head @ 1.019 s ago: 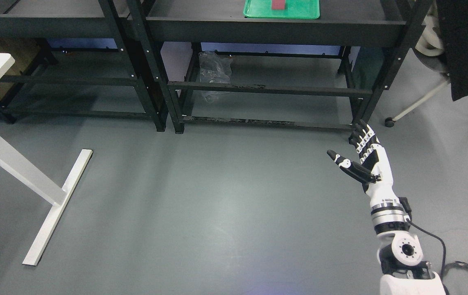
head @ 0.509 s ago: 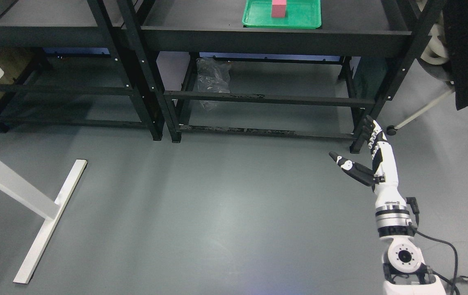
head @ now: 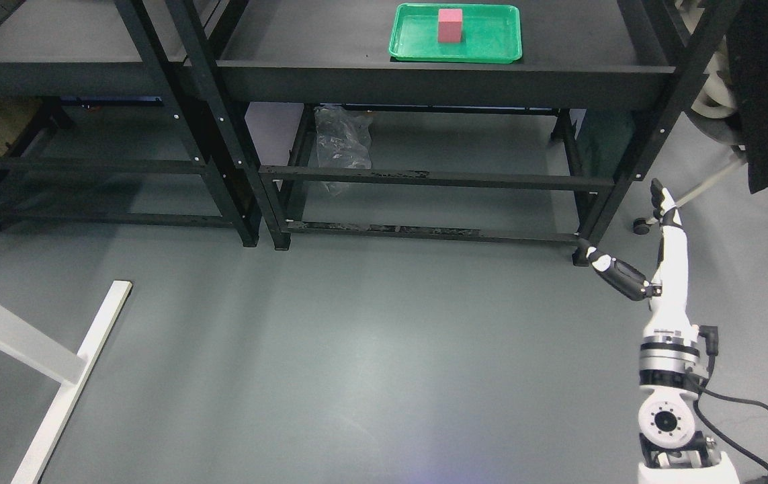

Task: Pick pink block from left shelf to tray
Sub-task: 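Approach the shelf and bring the right hand beside the green tray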

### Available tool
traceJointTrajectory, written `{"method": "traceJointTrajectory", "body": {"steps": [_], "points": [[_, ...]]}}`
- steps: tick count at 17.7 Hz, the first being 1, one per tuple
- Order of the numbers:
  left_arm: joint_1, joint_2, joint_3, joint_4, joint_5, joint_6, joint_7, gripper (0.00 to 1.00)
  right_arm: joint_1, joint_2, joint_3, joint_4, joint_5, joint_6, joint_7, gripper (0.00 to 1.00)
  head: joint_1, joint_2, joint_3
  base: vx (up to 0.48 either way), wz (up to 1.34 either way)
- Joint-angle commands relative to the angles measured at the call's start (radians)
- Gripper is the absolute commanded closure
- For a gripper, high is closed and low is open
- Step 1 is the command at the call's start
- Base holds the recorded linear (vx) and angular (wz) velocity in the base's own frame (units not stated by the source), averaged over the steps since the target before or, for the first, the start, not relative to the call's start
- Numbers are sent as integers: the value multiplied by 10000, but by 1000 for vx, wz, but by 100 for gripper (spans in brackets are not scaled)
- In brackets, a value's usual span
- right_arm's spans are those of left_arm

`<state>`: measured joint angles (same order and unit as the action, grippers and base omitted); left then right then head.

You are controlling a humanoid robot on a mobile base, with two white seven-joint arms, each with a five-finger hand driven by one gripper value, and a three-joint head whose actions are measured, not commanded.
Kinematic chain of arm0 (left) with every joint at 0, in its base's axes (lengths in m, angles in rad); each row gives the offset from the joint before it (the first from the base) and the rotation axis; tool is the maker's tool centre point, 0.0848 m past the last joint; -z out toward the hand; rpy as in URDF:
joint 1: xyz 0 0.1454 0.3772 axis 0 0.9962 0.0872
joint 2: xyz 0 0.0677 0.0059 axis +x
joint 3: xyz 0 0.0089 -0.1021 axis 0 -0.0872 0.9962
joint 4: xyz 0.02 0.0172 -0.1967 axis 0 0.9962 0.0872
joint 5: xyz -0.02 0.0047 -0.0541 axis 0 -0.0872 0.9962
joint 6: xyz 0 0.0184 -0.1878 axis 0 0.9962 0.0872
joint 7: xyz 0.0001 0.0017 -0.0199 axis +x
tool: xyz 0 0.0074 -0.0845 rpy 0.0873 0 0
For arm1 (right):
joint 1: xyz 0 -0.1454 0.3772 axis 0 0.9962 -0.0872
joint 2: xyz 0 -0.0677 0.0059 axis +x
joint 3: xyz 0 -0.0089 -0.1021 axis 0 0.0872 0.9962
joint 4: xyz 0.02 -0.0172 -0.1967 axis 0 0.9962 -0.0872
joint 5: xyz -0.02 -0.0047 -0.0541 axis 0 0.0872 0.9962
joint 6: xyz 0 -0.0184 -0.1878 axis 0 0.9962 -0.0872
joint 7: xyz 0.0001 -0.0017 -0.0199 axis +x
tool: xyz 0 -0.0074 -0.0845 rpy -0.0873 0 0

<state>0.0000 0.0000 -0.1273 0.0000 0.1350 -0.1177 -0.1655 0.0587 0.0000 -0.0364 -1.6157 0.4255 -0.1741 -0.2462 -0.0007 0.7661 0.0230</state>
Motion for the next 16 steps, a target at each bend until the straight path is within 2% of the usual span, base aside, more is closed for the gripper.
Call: {"method": "traceJointTrajectory", "body": {"steps": [1,5,13,16], "points": [[199,175,0,-175,0,-4,-1,0,-4,-175,133,-149,5639,208,-100,1,0,0,0,135,51],[199,175,0,-175,0,-4,-1,0,134,-175,487,-149,5808,-1033,-100,1,0,0,0,170,79],[199,175,0,-175,0,-4,-1,0,-65,-175,426,-149,5639,-1157,-54,1,0,0,0,220,77],[199,175,0,-175,0,-4,-1,0,-65,-175,181,-149,5609,-1585,-298,0,0,0,0,206,46]]}}
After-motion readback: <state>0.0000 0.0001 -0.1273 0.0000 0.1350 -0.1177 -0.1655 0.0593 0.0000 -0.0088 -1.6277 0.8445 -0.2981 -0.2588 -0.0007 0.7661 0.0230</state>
